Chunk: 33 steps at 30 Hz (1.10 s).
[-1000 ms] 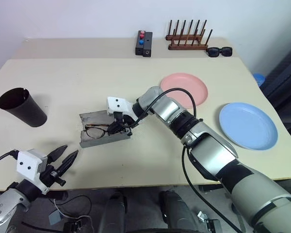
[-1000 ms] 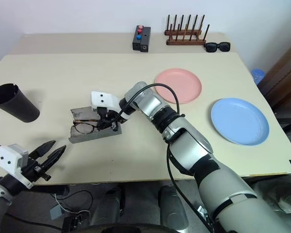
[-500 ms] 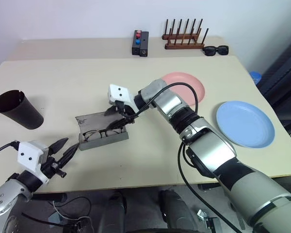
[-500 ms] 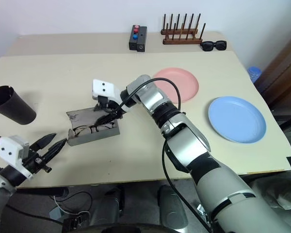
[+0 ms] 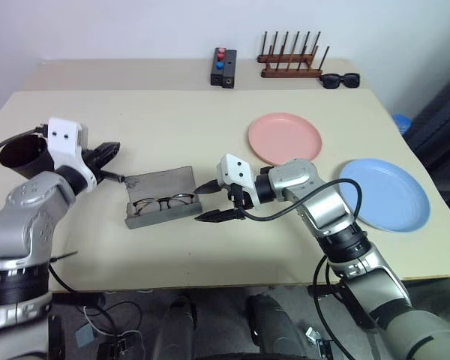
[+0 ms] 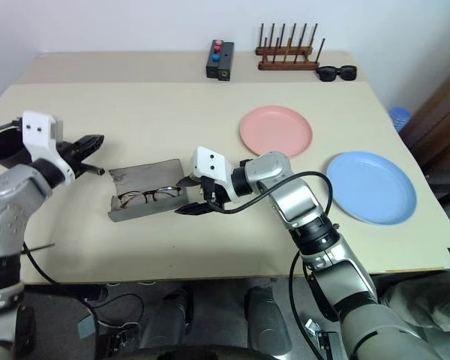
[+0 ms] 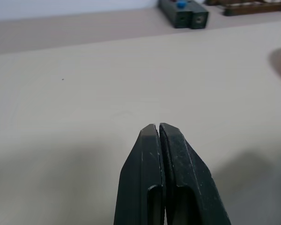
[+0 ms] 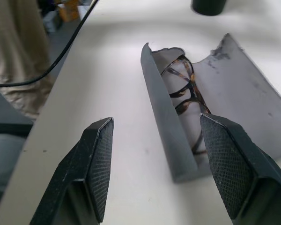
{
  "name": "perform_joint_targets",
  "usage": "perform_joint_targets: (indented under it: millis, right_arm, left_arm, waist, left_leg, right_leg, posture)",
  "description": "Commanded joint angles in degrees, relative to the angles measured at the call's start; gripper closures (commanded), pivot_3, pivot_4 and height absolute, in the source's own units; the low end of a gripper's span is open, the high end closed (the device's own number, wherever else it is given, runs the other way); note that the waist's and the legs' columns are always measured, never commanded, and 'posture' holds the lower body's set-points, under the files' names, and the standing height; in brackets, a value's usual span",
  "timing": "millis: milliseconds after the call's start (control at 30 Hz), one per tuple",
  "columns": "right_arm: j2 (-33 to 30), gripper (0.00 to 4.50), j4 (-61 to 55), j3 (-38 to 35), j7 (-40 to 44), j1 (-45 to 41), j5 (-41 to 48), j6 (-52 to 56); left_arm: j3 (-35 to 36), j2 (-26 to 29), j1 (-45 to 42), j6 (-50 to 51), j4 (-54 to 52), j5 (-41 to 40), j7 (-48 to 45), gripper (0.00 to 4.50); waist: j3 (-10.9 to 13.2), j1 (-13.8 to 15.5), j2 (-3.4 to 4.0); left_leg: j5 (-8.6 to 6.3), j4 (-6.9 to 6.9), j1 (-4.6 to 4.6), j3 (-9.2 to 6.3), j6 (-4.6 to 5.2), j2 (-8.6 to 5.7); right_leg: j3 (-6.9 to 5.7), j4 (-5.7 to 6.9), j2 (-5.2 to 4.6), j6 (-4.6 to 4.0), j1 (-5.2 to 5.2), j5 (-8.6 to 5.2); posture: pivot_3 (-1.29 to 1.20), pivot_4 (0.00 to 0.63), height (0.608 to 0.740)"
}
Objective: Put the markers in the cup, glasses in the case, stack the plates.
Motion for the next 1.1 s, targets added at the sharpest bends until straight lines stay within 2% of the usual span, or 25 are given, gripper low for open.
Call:
perform_joint_targets:
  millis: [33, 233, 433, 767, 1100]
  right_arm:
    - [-1.79, 1.56, -8.33, -2.81, -3.5, 1.91, 3.43, 5.47]
    - [-7.32, 1.56, -17.98, -5.19, -6.23, 6.72, 7.59, 10.29]
    - [-10.78, 1.56, -19.39, -7.32, -10.56, 8.89, 8.88, 11.07]
    - [-13.63, 1.56, -14.79, -10.02, -14.42, 10.33, 8.77, 4.72]
    - [-12.35, 1.56, -11.45, -9.81, -15.85, 9.66, 9.5, 2.64]
  left_arm:
    - [-4.01, 1.94, -4.93, 5.07, 4.43, 1.76, -2.14, 4.47]
    - [-13.21, 7.2, -9.7, 7.38, 10.82, 4.25, -13.96, 4.47]
    - [-16.81, 9.48, -8.52, 4.37, 11.78, 6.26, -21.94, 4.47]
    - [-16.0, 11.69, -0.96, -1.48, 2.77, 7.76, -27.29, 4.47]
    - [-11.45, 12.48, 12.02, -5.72, -13.93, 5.3, -29.72, 4.47]
  waist:
    - [0.0, -0.27, 0.01]
    - [0.01, -0.2, 0.0]
    - [0.01, 0.13, -0.02]
    - [0.01, -0.01, -0.01]
    - [0.02, 0.0, -0.02]
  left_leg:
    - [0.0, -0.02, 0.05, 0.02, 0.0, 0.0]
    - [0.0, -0.1, 0.06, 0.02, 0.0, 0.0]
    - [0.0, -0.05, 0.04, 0.03, 0.0, 0.0]
    - [0.0, -0.06, 0.03, 0.05, 0.0, 0.0]
    - [0.0, -0.04, 0.02, 0.08, 0.01, 0.0]
  right_leg:
    - [0.03, 0.01, 0.0, 0.01, 0.0, -0.01]
    - [0.03, 0.02, 0.0, 0.0, -0.02, -0.05]
    - [0.03, 0.01, 0.0, -0.22, -0.01, -0.17]
    - [0.05, -0.02, -0.03, -0.23, -0.01, -0.18]
    - [0.09, -0.03, -0.05, -0.25, -0.01, -0.19]
  posture:
    - [0.0, 0.15, 0.74]
    - [0.0, 0.15, 0.74]
    - [0.0, 0.15, 0.74]
    - [0.0, 0.15, 0.74]
    - [0.0, 0.15, 0.74]
